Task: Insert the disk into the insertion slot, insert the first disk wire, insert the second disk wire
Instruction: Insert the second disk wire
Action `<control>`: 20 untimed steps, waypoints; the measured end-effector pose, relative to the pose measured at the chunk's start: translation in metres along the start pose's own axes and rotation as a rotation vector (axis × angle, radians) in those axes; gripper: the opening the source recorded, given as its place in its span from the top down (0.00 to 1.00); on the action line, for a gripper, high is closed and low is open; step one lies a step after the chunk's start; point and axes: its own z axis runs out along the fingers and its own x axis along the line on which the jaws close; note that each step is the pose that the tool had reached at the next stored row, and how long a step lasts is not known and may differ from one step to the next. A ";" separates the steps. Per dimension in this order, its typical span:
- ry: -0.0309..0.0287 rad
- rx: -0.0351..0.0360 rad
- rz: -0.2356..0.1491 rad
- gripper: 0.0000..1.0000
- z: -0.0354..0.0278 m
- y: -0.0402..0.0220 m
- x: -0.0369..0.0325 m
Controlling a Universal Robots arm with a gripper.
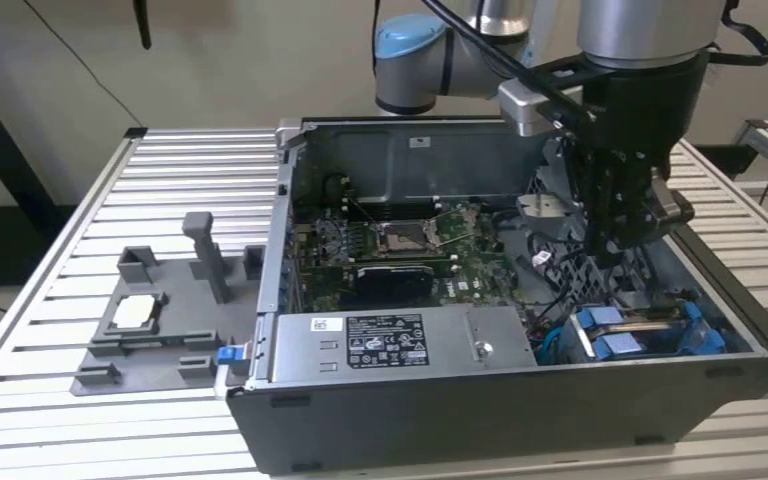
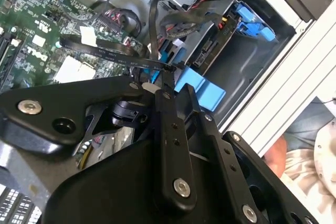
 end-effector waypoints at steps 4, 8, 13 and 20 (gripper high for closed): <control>0.0005 0.0033 0.000 0.82 0.0002 0.0000 -0.0008; 0.0005 0.0035 0.000 0.85 0.0003 0.0000 -0.0008; 0.0006 0.0036 0.000 0.85 0.0003 0.0000 -0.0009; 0.0008 0.0036 0.000 0.85 0.0003 0.0000 -0.0009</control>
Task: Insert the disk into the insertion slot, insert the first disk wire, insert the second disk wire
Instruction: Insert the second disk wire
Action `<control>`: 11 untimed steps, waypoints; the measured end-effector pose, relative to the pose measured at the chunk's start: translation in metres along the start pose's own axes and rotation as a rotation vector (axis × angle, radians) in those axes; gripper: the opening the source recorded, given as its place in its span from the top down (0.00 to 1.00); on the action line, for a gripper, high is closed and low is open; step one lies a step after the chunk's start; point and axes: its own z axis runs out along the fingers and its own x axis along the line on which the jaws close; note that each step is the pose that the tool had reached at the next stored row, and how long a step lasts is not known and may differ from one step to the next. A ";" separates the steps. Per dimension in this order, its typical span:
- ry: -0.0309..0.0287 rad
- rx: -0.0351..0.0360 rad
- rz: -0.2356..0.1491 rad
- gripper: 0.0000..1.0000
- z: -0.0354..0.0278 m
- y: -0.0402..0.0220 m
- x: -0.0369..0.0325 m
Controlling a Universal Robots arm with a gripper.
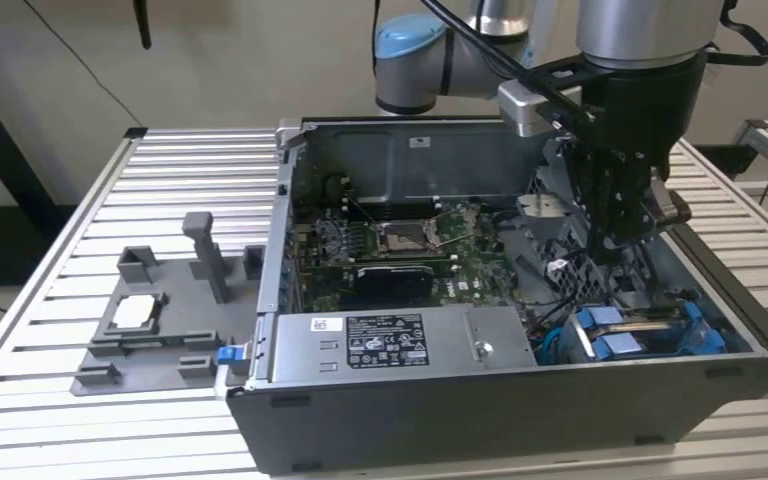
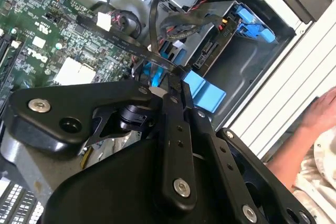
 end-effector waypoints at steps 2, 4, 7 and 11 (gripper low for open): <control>0.0020 -0.0001 0.000 0.84 0.0001 0.0000 -0.0002; 0.0106 -0.0007 -0.002 0.84 -0.0001 0.0000 -0.0008; 0.0336 -0.0020 -0.007 0.77 -0.0004 -0.0005 -0.0060; 0.0461 -0.0015 -0.010 0.77 -0.0002 -0.0007 -0.0116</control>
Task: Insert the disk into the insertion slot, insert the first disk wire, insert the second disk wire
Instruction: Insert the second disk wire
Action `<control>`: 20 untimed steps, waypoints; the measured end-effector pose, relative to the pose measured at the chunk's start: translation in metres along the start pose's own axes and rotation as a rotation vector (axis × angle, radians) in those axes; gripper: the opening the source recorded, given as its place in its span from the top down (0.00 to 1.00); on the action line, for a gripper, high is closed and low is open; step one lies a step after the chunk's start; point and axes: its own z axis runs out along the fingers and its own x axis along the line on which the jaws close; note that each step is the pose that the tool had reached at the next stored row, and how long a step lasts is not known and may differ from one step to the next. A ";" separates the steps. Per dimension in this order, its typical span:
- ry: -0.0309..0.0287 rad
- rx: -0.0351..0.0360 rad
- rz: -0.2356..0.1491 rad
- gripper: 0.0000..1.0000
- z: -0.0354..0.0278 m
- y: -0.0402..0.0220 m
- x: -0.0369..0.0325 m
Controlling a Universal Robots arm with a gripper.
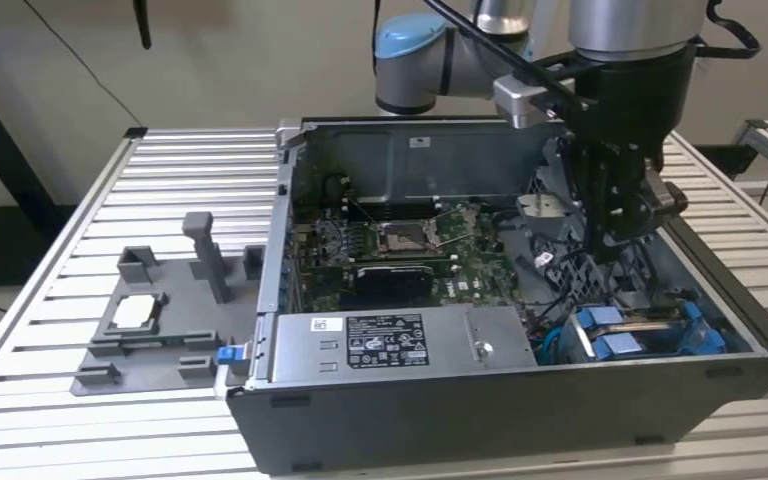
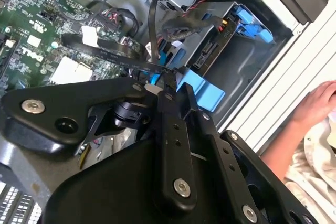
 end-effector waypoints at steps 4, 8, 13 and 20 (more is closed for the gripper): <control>0.0107 0.0007 -0.002 0.77 0.0008 0.0007 -0.0007; 0.0183 0.0022 -0.003 0.77 0.0015 0.0013 -0.0008; 0.0196 0.0059 -0.003 0.84 0.0024 0.0020 -0.0010; 0.0193 0.0063 -0.003 0.84 0.0028 0.0020 -0.0005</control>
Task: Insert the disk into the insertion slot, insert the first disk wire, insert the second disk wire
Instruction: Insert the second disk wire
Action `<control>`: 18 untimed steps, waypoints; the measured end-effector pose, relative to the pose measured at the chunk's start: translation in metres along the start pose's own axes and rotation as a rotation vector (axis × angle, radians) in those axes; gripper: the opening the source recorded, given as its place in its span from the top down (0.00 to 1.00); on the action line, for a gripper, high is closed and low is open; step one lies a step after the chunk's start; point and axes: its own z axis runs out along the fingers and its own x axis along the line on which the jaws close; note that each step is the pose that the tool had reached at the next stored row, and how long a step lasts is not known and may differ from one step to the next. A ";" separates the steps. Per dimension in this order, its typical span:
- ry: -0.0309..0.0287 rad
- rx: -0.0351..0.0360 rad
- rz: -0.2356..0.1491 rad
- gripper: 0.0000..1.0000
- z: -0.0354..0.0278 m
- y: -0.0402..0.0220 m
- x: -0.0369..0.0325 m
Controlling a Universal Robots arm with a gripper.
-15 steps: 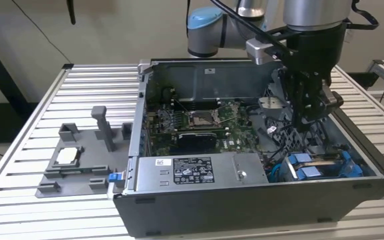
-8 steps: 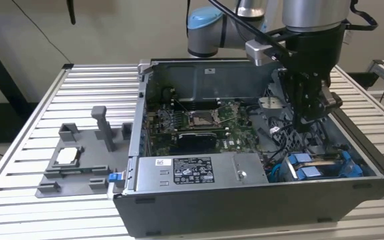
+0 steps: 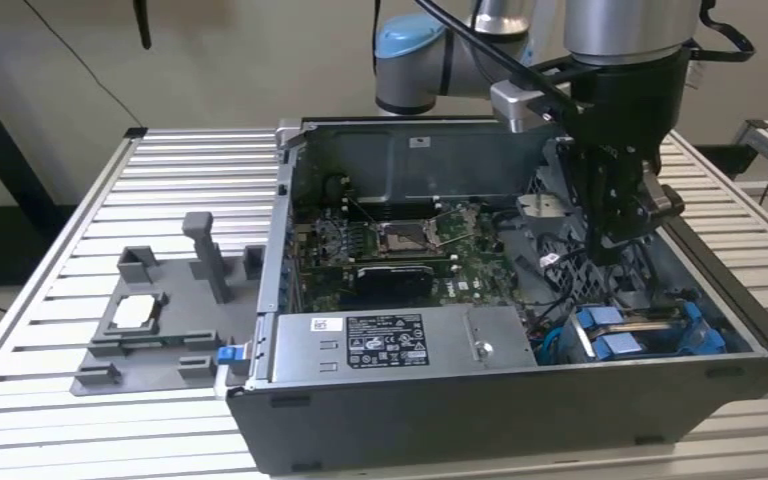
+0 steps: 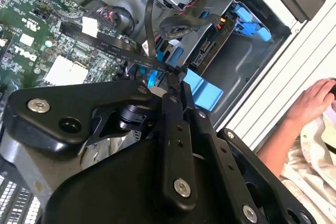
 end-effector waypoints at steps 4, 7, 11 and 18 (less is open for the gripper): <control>-0.0055 -0.0055 0.000 0.84 0.0014 -0.0023 0.0054; -0.0139 -0.0089 0.001 0.84 0.0025 -0.0032 0.0101; -0.0244 -0.0133 0.003 0.84 0.0039 -0.0040 0.0171; -0.0354 -0.0185 0.004 0.84 0.0068 -0.0046 0.0297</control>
